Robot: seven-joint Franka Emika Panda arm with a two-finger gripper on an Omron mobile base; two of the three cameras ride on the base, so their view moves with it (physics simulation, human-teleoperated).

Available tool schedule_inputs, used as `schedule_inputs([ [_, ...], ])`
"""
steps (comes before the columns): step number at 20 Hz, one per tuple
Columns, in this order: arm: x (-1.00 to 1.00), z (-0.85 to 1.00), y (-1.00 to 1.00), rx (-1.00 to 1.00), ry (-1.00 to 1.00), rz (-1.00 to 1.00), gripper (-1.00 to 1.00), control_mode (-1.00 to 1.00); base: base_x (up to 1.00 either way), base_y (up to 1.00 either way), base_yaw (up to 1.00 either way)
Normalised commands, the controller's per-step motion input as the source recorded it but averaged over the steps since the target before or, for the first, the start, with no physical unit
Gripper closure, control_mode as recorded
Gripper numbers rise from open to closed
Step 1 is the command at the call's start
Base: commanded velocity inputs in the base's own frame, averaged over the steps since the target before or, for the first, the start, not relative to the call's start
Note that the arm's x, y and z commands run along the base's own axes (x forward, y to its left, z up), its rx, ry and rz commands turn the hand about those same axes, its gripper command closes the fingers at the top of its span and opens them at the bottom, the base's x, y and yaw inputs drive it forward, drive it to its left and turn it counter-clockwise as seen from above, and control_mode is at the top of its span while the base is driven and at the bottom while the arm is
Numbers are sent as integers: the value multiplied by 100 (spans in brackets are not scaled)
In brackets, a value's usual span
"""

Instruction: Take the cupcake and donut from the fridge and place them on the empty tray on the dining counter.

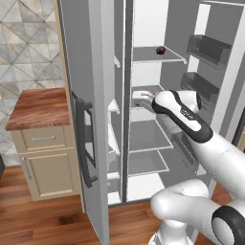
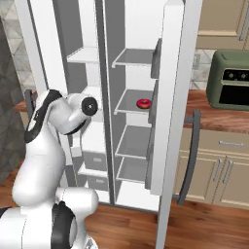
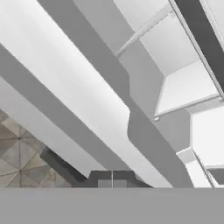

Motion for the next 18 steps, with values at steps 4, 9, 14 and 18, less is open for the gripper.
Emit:
schedule_inputs([
  [4, 65, 0, -10, 31, 36, 0, 100, -100, 0, 0, 0],
  [9, 79, 0, 0, 13, 24, 1, 100, -100, 0, 0, 0],
  [14, 69, 0, 13, 27, 21, 8, 100, -100, 0, 0, 0],
  [18, 78, 0, 26, 16, 20, 8, 100, -100, 0, 0, 0],
])
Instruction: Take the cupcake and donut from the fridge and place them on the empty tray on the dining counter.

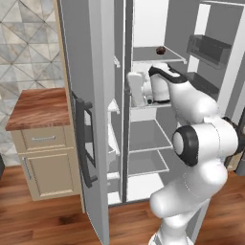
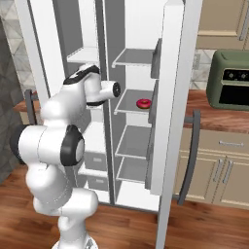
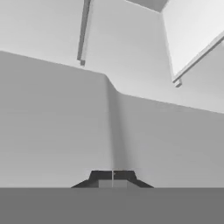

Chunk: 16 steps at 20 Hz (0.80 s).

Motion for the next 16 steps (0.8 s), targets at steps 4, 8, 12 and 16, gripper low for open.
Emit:
schedule_inputs([
  [4, 79, 0, 15, 17, 27, 14, 100, -100, 0, 0, 0],
  [8, 43, 0, 60, 20, 25, 18, 100, -100, 0, 0, 0],
  [12, 4, 0, 91, 16, 14, 17, 100, -100, 0, 0, 0],
  [16, -16, 0, 100, 6, 2, 17, 100, -100, 0, 0, 0],
])
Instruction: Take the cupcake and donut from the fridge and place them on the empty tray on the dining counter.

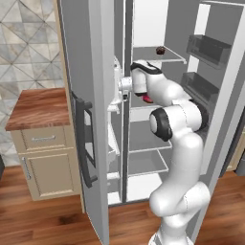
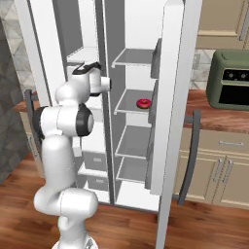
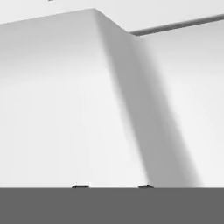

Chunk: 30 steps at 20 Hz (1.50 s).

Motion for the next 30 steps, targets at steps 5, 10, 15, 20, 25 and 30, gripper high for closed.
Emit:
schedule_inputs([
  [5, -11, 0, 100, 0, 15, 13, 100, -100, 0, 0, 0],
  [10, -11, -3, 100, -2, 11, 9, 100, -100, 0, 0, 0],
  [15, -4, -4, 45, -2, -4, -1, 100, -100, 0, 0, 0],
  [20, -19, 56, -89, -6, -2, 0, 100, -100, 0, 0, 0],
  [25, -40, 27, -87, -41, -18, 0, 100, -100, 0, 0, 0],
  [30, -95, 6, -83, -57, -46, 0, 100, -100, 0, 0, 0],
])
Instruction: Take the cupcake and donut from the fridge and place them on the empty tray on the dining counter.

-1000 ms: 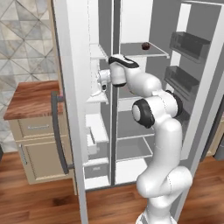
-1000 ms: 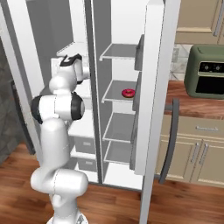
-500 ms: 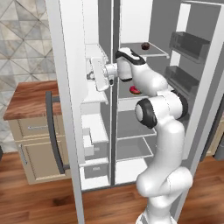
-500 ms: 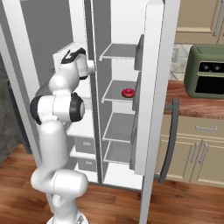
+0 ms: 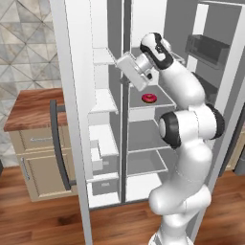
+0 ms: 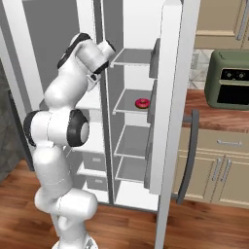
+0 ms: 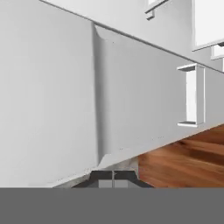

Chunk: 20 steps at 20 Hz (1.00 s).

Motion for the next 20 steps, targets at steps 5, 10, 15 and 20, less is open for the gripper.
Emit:
schedule_inputs([
  [5, -100, 0, -43, -39, -30, 0, 100, -100, 0, 0, 0],
  [10, -100, -16, -13, -48, -38, 0, 100, -100, 0, 0, 0],
  [15, -100, 1, -37, -36, -23, 0, 100, -100, 0, 0, 0],
  [20, -100, 26, -46, -16, -29, 0, -100, -100, 0, 0, 0],
])
